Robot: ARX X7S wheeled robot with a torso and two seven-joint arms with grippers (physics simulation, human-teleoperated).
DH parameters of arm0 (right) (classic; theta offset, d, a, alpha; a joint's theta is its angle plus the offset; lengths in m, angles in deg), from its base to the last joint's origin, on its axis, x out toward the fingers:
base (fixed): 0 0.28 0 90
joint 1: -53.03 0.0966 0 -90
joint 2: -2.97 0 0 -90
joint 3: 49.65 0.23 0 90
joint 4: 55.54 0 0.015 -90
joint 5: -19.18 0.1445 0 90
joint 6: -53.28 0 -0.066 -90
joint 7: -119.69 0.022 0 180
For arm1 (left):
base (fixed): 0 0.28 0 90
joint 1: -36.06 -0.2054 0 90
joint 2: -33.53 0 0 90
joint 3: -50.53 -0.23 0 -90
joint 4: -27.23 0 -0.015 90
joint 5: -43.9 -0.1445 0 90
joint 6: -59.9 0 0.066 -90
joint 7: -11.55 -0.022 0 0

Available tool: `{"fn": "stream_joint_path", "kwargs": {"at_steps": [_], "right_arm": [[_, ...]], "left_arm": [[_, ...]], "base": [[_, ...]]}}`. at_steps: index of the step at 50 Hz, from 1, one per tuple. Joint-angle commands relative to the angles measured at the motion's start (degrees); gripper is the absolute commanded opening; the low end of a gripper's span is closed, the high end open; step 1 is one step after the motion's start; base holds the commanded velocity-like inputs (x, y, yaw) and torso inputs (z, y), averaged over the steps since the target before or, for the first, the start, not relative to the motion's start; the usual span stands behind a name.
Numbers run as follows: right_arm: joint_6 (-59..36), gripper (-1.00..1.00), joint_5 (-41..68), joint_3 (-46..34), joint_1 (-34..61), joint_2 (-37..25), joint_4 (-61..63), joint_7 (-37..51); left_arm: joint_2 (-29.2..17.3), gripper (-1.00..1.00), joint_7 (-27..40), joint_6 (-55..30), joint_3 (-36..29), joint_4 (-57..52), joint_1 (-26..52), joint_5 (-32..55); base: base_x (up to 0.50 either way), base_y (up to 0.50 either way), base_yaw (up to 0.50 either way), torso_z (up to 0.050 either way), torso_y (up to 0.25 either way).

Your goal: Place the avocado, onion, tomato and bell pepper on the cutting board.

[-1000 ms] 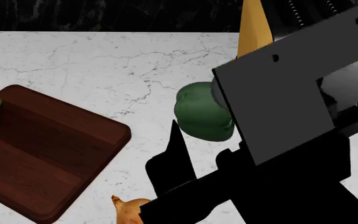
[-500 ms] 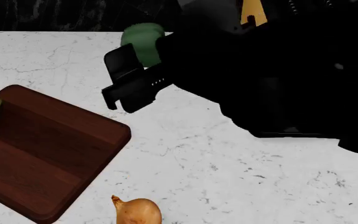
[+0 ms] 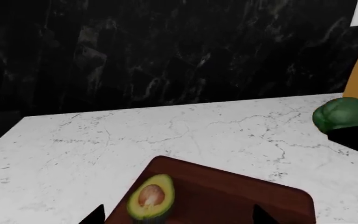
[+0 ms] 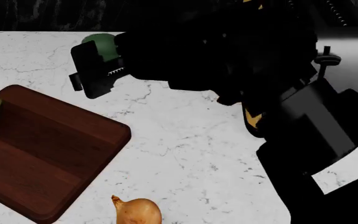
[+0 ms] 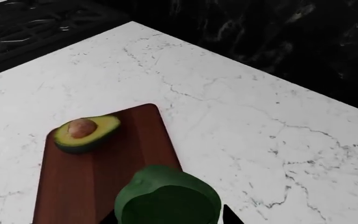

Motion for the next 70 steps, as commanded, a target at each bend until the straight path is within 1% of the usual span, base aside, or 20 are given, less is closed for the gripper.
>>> {"fn": "stream_joint_path", "kwargs": {"at_steps": [1,3,9,12,14,22,28,38,52,53,70], "right_arm": [[6.8,-1.0,-6.5,-2.5,-0.3,9.0,-15.2,-14.0],[9.0,-1.0,-3.1,-6.3,-0.3,9.1,-16.3,-14.3],[16.2,-1.0,12.0,-22.0,0.3,9.1,-17.0,-14.8],[18.7,-1.0,15.6,-26.8,-0.6,9.1,-16.5,-14.9],[19.5,-1.0,17.0,-28.4,-0.9,9.1,-16.3,-14.9],[20.9,-1.0,18.8,-30.0,-2.3,9.1,-14.7,-15.1],[21.0,-1.0,18.3,-30.2,-3.4,9.1,-14.3,-14.8],[20.5,-1.0,17.3,-30.1,-5.4,9.1,-13.8,-14.6],[20.4,-1.0,17.8,-30.0,-5.3,9.1,-13.1,-14.8],[20.4,1.0,17.6,-30.0,-5.3,9.1,-13.1,-14.8],[20.6,1.0,17.7,-29.8,-2.8,9.1,-11.1,-14.1]], "left_arm": [[-1.3,1.0,-2.3,1.0,3.7,-0.6,-2.2,0.8],[-1.6,1.0,-2.2,1.1,4.0,-0.8,-2.3,1.1],[-1.6,1.0,-1.1,0.7,3.5,-0.6,-1.1,2.1],[-1.9,1.0,-1.1,0.9,3.7,-0.6,-1.5,2.2],[-2.1,1.0,-1.3,1.1,4.0,-0.8,-2.1,2.1],[-2.8,1.0,-2.0,2.0,5.2,-1.4,-4.6,1.4],[-3.7,1.0,-3.2,3.1,6.8,-1.6,-7.5,0.4],[-4.5,1.0,-3.9,4.3,8.6,-2.1,-10.0,0.1],[-5.3,1.0,-4.7,5.6,11.0,-2.1,-13.5,0.6],[-5.3,1.0,-4.7,5.7,11.2,-2.2,-13.7,0.6],[-6.1,1.0,-5.2,6.6,14.6,-2.8,-17.1,1.4]], "base": [[0.0,0.0,0.0,0.0,0.0],[0.0,0.0,0.0,0.0,0.0],[0.0,0.0,0.0,0.0,0.0],[0.0,0.0,0.0,0.0,0.0],[0.0,0.0,0.0,0.0,0.0],[0.0,0.0,0.0,0.0,0.0],[0.0,0.0,0.0,0.0,0.0],[0.0,0.0,0.0,0.0,0.0],[0.0,0.0,0.0,0.0,0.0],[0.0,0.0,0.0,0.0,0.0],[0.0,0.0,0.0,0.0,0.0]]}}
